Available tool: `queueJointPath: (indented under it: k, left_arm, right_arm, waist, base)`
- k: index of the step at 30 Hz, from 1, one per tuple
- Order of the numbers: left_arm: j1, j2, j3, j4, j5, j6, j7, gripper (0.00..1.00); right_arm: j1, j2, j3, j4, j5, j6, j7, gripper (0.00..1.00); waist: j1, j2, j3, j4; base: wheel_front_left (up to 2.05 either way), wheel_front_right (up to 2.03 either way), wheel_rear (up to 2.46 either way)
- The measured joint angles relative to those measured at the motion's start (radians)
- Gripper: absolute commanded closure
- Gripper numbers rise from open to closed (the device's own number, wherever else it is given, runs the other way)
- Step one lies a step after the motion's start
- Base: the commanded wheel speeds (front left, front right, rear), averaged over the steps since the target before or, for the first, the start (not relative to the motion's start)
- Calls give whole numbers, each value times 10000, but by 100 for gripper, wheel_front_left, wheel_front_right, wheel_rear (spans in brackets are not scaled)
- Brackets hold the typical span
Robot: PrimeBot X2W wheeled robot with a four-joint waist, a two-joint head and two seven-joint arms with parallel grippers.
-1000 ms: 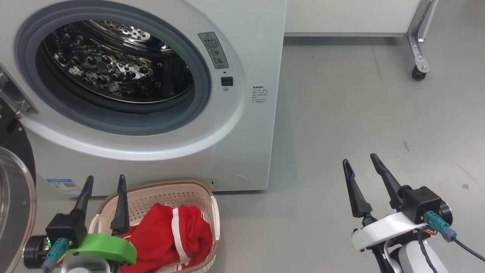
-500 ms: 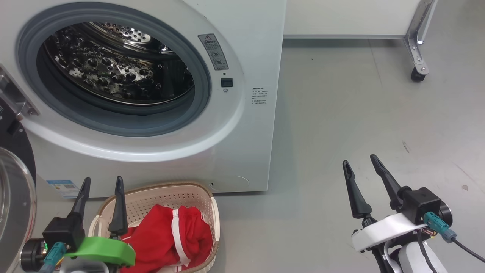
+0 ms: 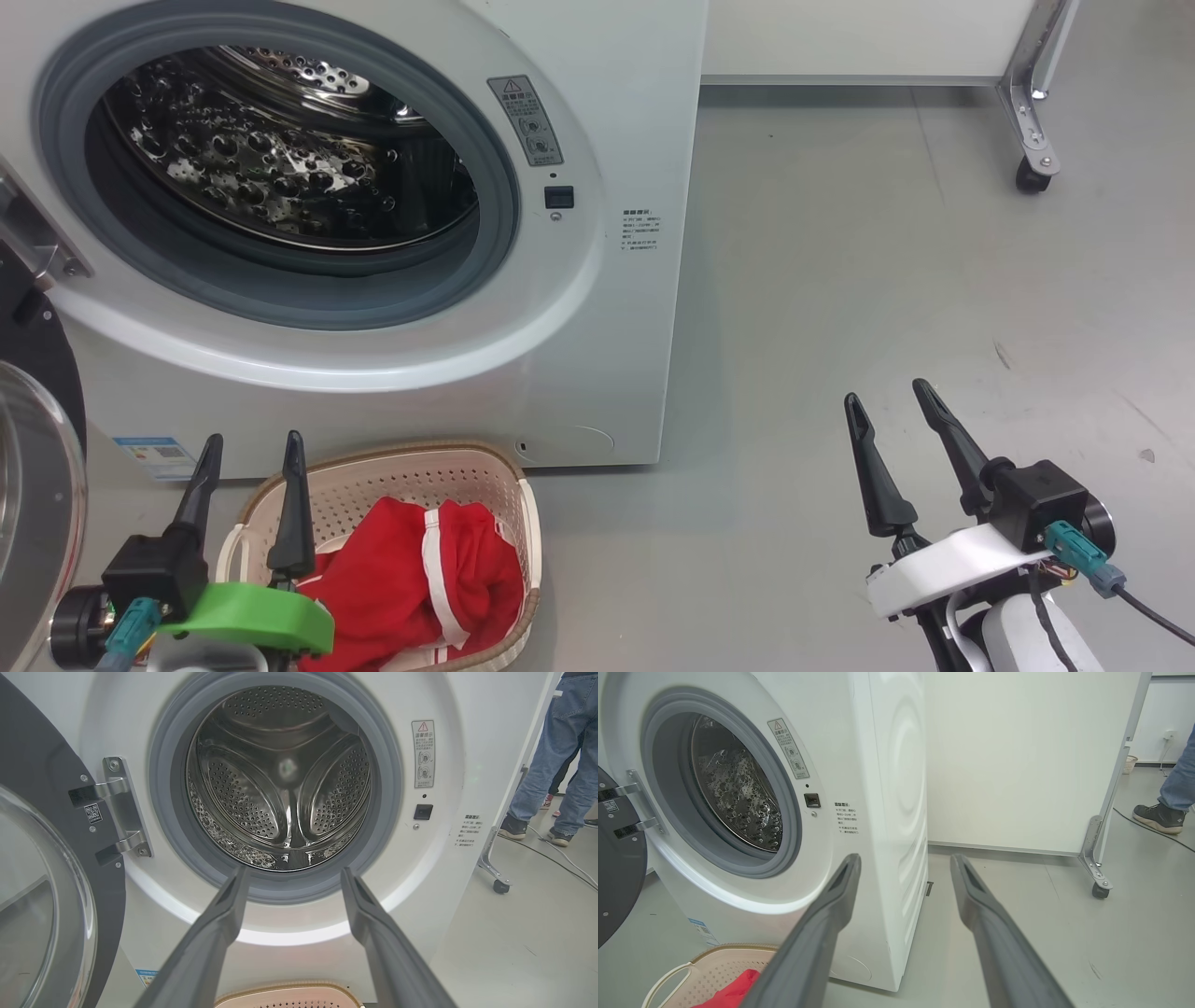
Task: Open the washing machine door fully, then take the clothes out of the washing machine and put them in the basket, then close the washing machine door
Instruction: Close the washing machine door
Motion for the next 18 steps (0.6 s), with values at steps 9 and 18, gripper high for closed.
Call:
queueJointPath:
  k: [9, 18]
  left_arm:
    - [72, -6, 0, -15, -15, 0, 0, 0]
    - [90, -8, -4, -42, -17, -8, 0, 0]
  right_arm:
    - [0, 0, 0, -10, 2, 2, 0, 0]
    - [0, 0, 0, -12, 4, 2, 0, 0]
  waist:
    - [0, 0, 54, -13]
    - [0, 0, 76, -31]
  base:
    - [0, 0, 0]
    - [0, 0, 0]
